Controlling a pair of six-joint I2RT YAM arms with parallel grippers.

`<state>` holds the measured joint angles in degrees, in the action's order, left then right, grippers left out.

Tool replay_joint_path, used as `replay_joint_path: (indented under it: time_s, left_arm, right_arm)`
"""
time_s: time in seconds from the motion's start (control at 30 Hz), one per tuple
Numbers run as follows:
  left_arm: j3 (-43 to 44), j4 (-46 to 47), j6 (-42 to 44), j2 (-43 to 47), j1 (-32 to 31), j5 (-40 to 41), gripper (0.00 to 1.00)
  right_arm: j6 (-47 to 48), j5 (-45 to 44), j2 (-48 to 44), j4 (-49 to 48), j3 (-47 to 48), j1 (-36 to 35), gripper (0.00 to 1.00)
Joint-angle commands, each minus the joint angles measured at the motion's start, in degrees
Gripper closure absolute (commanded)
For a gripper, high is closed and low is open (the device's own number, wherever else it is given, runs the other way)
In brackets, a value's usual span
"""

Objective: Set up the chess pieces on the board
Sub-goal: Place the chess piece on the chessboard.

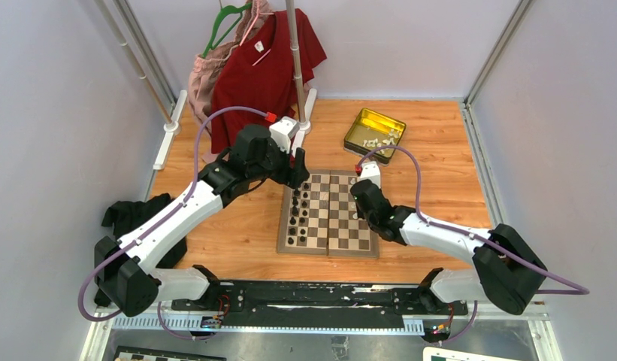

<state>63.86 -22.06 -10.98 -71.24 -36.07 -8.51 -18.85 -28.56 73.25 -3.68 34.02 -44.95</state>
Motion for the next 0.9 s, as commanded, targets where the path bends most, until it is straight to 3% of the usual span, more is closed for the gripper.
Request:
replay_joint_path:
  time_s: [0.0,0.4,0.87]
  left_arm:
    - [-0.32,1.94,0.08,1.72,0.19,0.22,0.26]
    - [-0.53,2.63,-0.01,2.58,0.21,0.07,0.26]
    - [0.12,3.42,-0.09,2.69,0.21,0.15,0.26]
  right_arm:
    - [-1.69,-1.23,-1.27,3.24,-1.50,-1.50,0.73]
    - [-1.29,-1.41,-4.67,8.79,1.78,-2.93,0.69]
    - [3.06,-5.28,-5.14,14.10,17.08,-1.50,0.64]
